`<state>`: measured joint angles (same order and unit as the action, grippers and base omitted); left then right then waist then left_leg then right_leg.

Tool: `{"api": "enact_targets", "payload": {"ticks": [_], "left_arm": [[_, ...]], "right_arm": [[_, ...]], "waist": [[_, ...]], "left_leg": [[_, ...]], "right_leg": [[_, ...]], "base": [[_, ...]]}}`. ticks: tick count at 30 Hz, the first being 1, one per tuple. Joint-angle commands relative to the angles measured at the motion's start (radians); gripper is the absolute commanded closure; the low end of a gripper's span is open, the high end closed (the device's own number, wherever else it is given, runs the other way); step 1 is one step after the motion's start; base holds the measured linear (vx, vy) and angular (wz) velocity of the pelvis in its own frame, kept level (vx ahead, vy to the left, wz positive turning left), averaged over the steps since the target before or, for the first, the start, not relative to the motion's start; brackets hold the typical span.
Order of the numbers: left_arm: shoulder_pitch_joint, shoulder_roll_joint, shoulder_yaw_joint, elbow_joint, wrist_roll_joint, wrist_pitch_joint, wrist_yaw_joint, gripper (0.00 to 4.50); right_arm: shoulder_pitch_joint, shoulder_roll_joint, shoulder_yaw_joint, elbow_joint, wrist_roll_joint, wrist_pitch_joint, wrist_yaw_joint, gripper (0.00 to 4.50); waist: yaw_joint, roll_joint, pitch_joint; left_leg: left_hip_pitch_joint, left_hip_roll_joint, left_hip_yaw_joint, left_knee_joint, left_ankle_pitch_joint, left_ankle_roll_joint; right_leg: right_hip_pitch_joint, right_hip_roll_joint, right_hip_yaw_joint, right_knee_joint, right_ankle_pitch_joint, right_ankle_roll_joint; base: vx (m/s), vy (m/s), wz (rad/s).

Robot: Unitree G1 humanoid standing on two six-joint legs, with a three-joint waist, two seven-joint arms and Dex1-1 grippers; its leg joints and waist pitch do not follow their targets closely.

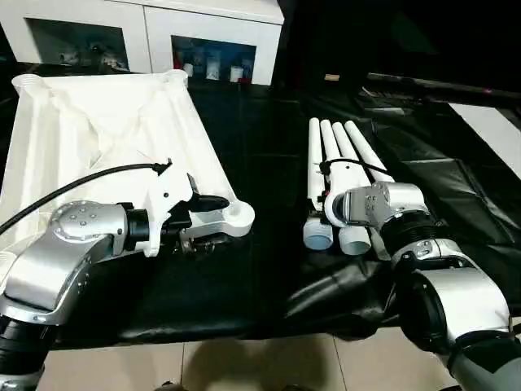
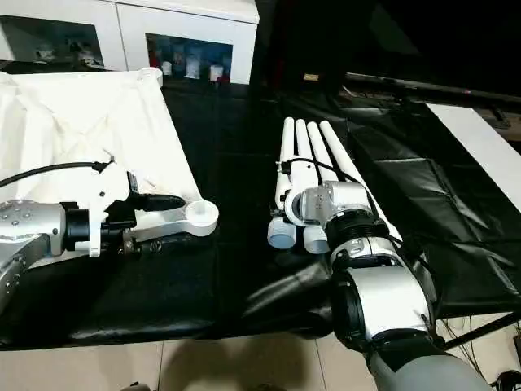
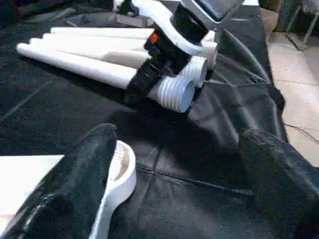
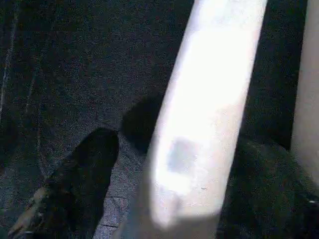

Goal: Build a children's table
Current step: Pick table leg

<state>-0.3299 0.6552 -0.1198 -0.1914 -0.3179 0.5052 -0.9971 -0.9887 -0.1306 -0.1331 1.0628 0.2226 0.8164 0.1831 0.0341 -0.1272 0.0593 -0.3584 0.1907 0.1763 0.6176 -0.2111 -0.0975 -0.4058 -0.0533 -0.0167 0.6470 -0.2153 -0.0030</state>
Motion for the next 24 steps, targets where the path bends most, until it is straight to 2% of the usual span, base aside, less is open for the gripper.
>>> {"api": "enact_targets", "payload": {"ticks": [1, 4, 5, 6, 8, 9, 10, 11, 13, 15, 16, 18, 20, 23, 24], "left_arm": [[-0.005, -0.008, -0.012, -0.004, 0.009, 0.000, 0.013, 0.01], [-0.009, -0.010, -0.012, 0.006, 0.027, -0.011, 0.033, 0.00], [-0.009, -0.013, -0.011, 0.015, 0.037, -0.025, 0.045, 0.00], [-0.009, -0.016, -0.010, 0.020, 0.040, -0.030, 0.050, 0.00], [-0.006, -0.043, 0.000, 0.039, 0.044, -0.068, 0.075, 0.00], [-0.007, -0.053, 0.002, 0.048, 0.049, -0.074, 0.089, 0.00], [-0.010, -0.062, 0.004, 0.059, 0.057, -0.076, 0.107, 0.00], [-0.012, -0.071, 0.005, 0.069, 0.059, -0.079, 0.116, 0.00], [-0.028, -0.135, 0.028, 0.122, 0.090, -0.095, 0.229, 0.00], [-0.037, -0.134, 0.014, 0.131, 0.101, -0.059, 0.242, 0.00], [-0.049, -0.132, 0.000, 0.137, 0.102, -0.014, 0.242, 0.00], [-0.085, -0.202, 0.031, 0.186, 0.076, -0.046, 0.286, 0.00], [-0.107, -0.230, 0.043, 0.217, 0.070, -0.062, 0.308, 0.00], [-0.149, -0.275, 0.079, 0.227, 0.020, 0.018, 0.344, 0.00], [-0.177, -0.297, 0.105, 0.226, -0.032, 0.093, 0.351, 0.00]], "right_arm": [[-0.006, -0.013, -0.018, 0.035, -0.008, -0.017, -0.008, 1.11], [-0.008, -0.012, -0.028, 0.044, -0.004, -0.026, -0.014, 1.34], [-0.010, -0.011, -0.035, 0.050, -0.001, -0.033, -0.020, 1.42], [-0.010, -0.010, -0.039, 0.052, 0.001, -0.036, -0.023, 1.60], [-0.010, -0.009, -0.042, 0.053, 0.003, -0.041, -0.021, 1.68], [-0.009, -0.008, -0.046, 0.052, 0.006, -0.045, -0.022, 1.68], [-0.009, -0.008, -0.050, 0.052, 0.009, -0.047, -0.025, 1.85], [-0.008, -0.007, -0.051, 0.052, 0.010, -0.052, -0.024, 1.85], [-0.008, -0.007, -0.069, 0.046, 0.023, -0.070, -0.032, 2.11], [-0.008, -0.006, -0.073, 0.039, 0.026, -0.080, -0.028, 2.15], [-0.007, -0.005, -0.077, 0.026, 0.032, -0.085, -0.023, 2.31], [0.011, -0.002, -0.088, -0.047, 0.049, -0.151, 0.026, 2.52], [0.027, -0.002, -0.089, -0.074, 0.053, -0.184, 0.048, 2.57], [0.065, -0.001, -0.090, -0.155, 0.073, -0.242, 0.126, 2.61], [0.084, -0.003, -0.090, -0.210, 0.092, -0.241, 0.168, 2.62]], "waist": [[0.002, 0.025, -0.069], [0.002, 0.025, -0.069], [0.002, 0.030, -0.069], [0.002, 0.028, -0.069], [0.002, 0.030, -0.070], [0.003, 0.037, -0.070], [0.002, 0.034, -0.072], [0.002, 0.037, -0.072], [0.003, 0.052, -0.073], [0.005, 0.047, -0.075], [0.004, 0.051, -0.075], [0.008, 0.049, -0.073], [0.012, 0.051, -0.076], [0.014, 0.053, -0.077], [0.015, 0.054, -0.077]], "left_leg": [[0.007, 0.028, 0.004, -0.072, 0.021, -0.031], [0.007, 0.029, 0.004, -0.072, 0.015, -0.031], [0.008, 0.028, 0.003, -0.072, 0.010, -0.032], [0.007, 0.028, 0.004, -0.072, 0.009, -0.032], [0.007, 0.028, 0.003, -0.072, 0.007, -0.033], [0.008, 0.028, 0.002, -0.072, 0.003, -0.034], [0.008, 0.029, 0.003, -0.071, 0.008, -0.034], [0.010, 0.028, 0.002, -0.071, 0.009, -0.032], [0.012, 0.029, 0.002, -0.071, 0.004, -0.034], [0.012, 0.028, 0.002, -0.069, 0.001, -0.026], [0.012, 0.028, 0.001, -0.070, 0.001, -0.025], [0.009, 0.027, 0.002, -0.069, -0.005, -0.019], [0.009, 0.028, 0.000, -0.067, 0.018, -0.005], [0.010, 0.029, 0.000, -0.066, 0.037, 0.011], [0.011, 0.027, 0.002, -0.065, 0.036, 0.015]], "right_leg": [[0.054, -0.059, 0.036, -0.045, 0.086, -0.214], [0.054, -0.059, 0.036, -0.046, 0.085, -0.216], [0.054, -0.059, 0.036, -0.046, 0.086, -0.216], [0.054, -0.058, 0.036, -0.046, 0.087, -0.216], [0.055, -0.059, 0.036, -0.047, 0.090, -0.221], [0.055, -0.059, 0.036, -0.046, 0.093, -0.225], [0.056, -0.058, 0.035, -0.045, 0.111, -0.227], [0.056, -0.057, 0.034, -0.045, 0.120, -0.230], [0.056, -0.057, 0.034, -0.044, 0.139, -0.237], [0.059, -0.057, 0.034, -0.044, 0.146, -0.244], [0.058, -0.057, 0.033, -0.043, 0.149, -0.246], [0.062, -0.059, 0.034, -0.047, 0.147, -0.255], [0.065, -0.062, 0.035, -0.043, 0.180, -0.267], [0.065, -0.061, 0.033, -0.041, 0.222, -0.279], [0.066, -0.059, 0.033, -0.040, 0.225, -0.284]], "base": [[0.000, 0.000, 0.00], [0.000, 0.000, 0.00], [0.000, 0.000, 0.00], [0.000, 0.000, 0.00], [0.000, 0.000, 0.00], [0.000, 0.000, 0.00], [0.000, 0.000, 0.00], [0.000, 0.000, 0.00], [0.000, 0.000, 0.00], [0.000, 0.000, 0.00], [0.000, 0.000, 0.00], [0.000, 0.000, 0.00], [0.000, 0.000, 0.00], [0.000, 0.000, 0.00], [0.000, 0.000, 0.00]]}}
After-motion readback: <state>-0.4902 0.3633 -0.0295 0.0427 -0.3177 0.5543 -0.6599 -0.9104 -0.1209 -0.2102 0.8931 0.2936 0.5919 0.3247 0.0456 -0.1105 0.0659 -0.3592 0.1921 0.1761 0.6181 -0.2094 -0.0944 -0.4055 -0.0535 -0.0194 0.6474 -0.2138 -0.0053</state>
